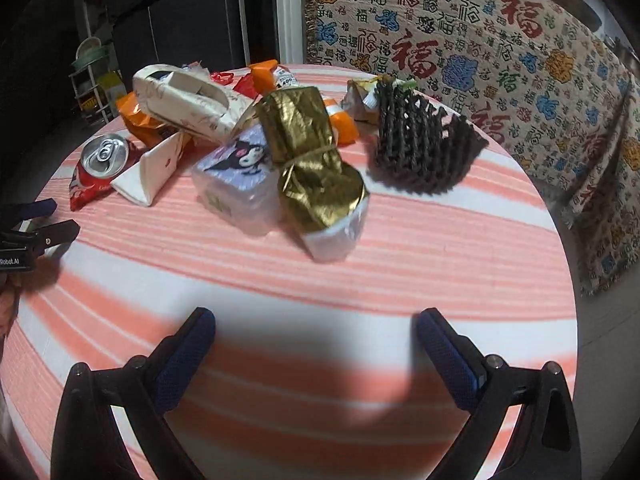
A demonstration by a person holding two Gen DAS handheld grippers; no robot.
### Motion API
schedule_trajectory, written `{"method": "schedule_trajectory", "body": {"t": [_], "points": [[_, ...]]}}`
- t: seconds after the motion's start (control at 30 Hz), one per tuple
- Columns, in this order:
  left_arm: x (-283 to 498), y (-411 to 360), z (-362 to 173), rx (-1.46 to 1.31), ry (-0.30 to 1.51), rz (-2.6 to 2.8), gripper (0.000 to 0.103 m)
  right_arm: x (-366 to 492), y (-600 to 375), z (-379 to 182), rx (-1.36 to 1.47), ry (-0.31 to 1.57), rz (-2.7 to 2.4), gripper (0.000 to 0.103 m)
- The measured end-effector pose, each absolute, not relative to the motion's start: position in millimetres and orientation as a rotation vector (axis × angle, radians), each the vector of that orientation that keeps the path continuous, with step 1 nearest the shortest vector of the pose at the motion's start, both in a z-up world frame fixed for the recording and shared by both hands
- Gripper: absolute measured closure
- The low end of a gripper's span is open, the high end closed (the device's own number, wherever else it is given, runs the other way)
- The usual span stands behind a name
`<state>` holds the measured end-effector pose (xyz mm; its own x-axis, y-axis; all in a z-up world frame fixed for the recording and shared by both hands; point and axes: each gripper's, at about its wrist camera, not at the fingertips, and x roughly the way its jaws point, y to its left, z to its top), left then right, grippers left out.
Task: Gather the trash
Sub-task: 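Grasp the crushed red cans with the left tool while the right tool grasps the gold package, then carry both items to the blue basket and open both tools to drop them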
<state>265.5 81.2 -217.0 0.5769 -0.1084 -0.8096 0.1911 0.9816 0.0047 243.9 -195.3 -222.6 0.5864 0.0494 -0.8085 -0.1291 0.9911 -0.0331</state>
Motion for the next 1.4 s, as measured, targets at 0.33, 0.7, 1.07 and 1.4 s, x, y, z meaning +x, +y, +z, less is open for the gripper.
{"method": "schedule_trajectory", "body": {"t": [0.33, 0.7, 1.07, 1.4], "points": [[311.8, 55.2, -214.2, 0.199, 0.92, -0.373, 0.001, 278.5, -196.5, -214.6, -0.103, 0.927, 0.143, 0.001], [301.4, 56.2, -203.3, 0.144, 0.841, -0.375, 0.028, 280.8, -189.4, -206.8, -0.078, 0.891, 0.205, 0.08], [243.7, 27.9, -175.1, 0.107, 0.79, -0.39, 0.028, 234.4, -216.1, -166.5, 0.064, 0.862, 0.258, 0.081], [211.1, -104.8, -125.0, 0.074, 0.755, -0.596, 0.028, 172.8, -291.3, -134.5, 0.112, 0.844, 0.148, 0.081]]}}
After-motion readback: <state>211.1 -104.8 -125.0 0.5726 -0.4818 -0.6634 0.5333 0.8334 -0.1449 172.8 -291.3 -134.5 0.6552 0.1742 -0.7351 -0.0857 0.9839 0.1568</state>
